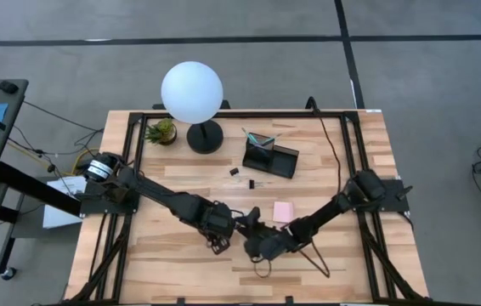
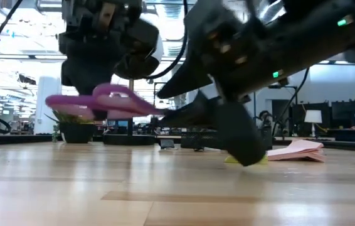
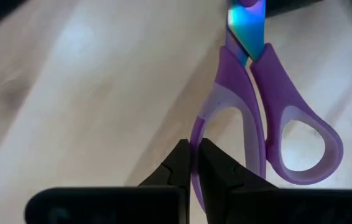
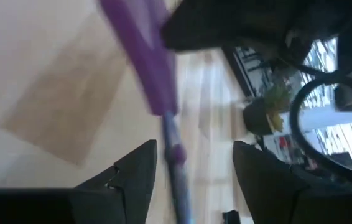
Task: Pick and place office supplies into organizer
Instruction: Put the purple scissors into the black desk organizer
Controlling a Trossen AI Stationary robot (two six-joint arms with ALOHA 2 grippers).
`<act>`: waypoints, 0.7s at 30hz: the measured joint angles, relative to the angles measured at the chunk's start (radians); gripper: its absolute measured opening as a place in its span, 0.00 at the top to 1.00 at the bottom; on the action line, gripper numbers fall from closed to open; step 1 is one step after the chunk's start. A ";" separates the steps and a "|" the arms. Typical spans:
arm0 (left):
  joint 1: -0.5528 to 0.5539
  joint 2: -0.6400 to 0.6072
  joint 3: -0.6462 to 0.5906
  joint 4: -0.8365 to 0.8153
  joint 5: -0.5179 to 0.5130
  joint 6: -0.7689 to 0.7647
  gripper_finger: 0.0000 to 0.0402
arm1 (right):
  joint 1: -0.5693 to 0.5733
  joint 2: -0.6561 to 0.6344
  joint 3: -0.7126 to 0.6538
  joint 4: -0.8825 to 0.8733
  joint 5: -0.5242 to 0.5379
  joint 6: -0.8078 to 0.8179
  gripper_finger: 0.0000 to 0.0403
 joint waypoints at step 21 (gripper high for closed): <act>0.072 -0.003 0.022 0.021 0.072 0.055 0.99 | 0.014 0.011 0.013 -0.076 0.102 0.156 0.83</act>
